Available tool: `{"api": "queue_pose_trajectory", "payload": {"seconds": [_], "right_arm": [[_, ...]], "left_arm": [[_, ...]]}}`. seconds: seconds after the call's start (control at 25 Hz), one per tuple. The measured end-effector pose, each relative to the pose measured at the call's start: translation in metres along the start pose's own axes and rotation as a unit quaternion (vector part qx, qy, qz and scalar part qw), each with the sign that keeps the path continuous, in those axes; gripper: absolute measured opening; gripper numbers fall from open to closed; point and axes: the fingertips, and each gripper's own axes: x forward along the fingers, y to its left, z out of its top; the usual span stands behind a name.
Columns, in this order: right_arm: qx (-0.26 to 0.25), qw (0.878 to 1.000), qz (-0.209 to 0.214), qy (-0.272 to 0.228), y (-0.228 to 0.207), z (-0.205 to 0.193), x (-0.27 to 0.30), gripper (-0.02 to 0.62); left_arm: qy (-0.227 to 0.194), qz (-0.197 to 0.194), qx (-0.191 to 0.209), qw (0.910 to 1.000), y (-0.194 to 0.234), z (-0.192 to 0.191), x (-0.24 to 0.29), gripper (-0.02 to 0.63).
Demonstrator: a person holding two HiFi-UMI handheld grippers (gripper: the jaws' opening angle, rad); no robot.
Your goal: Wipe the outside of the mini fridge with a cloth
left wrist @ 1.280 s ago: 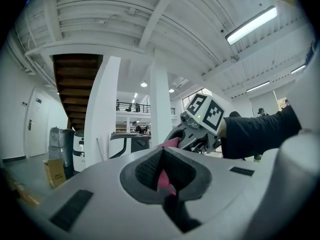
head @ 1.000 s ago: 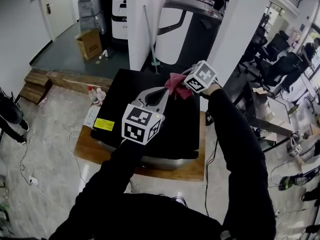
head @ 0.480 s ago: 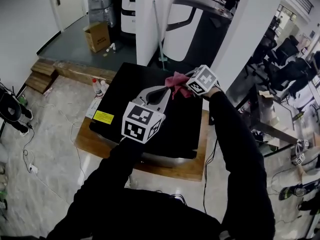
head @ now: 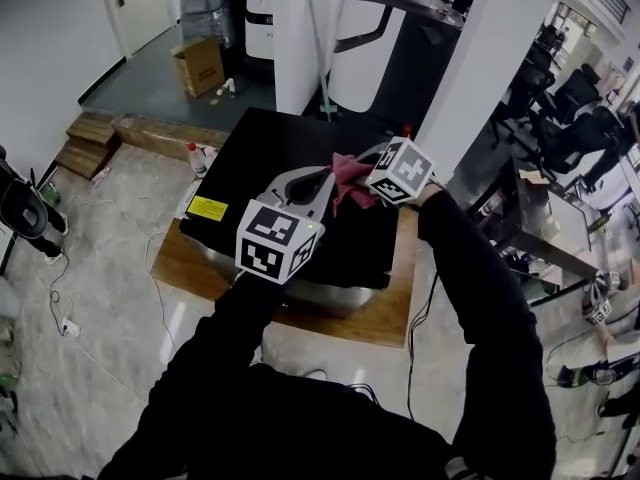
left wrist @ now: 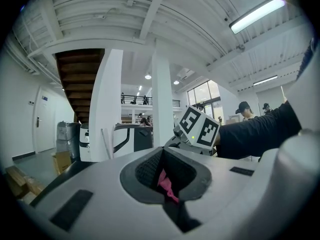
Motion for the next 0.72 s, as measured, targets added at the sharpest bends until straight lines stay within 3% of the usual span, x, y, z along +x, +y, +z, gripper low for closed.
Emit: {"api": "queue_pose_trajectory", "payload": {"seconds": [0.44, 0.72], "right_arm": [[-0.044, 0.998, 0.014, 0.041, 0.113, 0.015, -0.019, 0.049], [-0.031, 0.996, 0.049, 0.074, 0.188, 0.028, -0.029, 0.050]], "left_arm": [[-0.007, -0.023, 0.005, 0.9997, -0.021, 0.001, -0.056, 0.006], [-0.015, -0.056, -0.001, 0.9983, -0.031, 0.000, -0.095, 0.006]]}}
